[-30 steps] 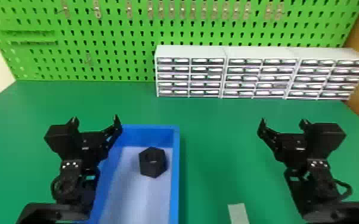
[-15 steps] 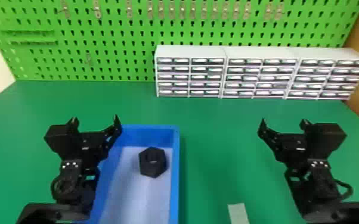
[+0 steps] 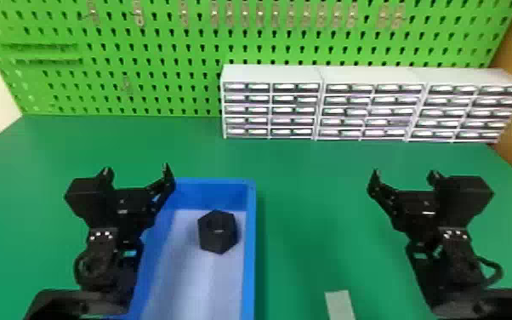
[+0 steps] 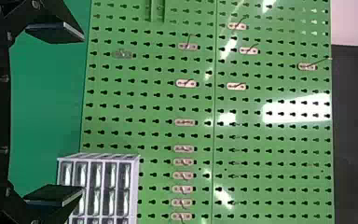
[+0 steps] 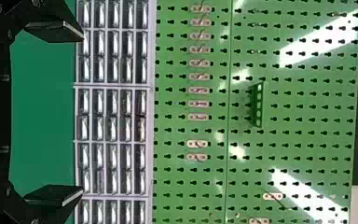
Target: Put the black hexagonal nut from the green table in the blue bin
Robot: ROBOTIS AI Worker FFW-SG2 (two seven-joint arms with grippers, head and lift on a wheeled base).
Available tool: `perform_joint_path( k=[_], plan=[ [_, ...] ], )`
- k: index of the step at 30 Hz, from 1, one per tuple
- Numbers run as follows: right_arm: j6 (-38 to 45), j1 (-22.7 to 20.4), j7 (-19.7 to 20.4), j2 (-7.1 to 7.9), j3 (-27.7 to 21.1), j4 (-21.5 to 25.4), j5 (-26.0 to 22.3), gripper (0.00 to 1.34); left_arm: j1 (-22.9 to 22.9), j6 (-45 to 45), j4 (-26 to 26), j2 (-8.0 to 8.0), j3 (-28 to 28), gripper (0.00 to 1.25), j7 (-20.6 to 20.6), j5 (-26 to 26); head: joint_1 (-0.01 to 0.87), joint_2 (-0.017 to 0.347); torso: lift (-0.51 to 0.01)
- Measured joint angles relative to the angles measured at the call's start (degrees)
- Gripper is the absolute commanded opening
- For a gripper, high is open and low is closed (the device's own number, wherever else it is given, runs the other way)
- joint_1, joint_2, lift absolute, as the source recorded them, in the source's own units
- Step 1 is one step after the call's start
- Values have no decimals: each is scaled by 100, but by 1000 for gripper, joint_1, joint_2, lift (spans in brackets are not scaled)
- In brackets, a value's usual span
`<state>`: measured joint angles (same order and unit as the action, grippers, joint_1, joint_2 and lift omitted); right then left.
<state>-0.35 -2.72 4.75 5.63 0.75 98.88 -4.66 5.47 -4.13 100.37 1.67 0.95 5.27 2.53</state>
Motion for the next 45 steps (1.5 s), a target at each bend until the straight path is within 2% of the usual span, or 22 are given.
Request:
perform_joint_path(
  k=[45],
  plan=[
    [0, 9, 0, 19, 21, 0, -9, 1189, -36, 0, -9, 0, -16, 1112, 0, 1, 657, 57, -95]
  ],
)
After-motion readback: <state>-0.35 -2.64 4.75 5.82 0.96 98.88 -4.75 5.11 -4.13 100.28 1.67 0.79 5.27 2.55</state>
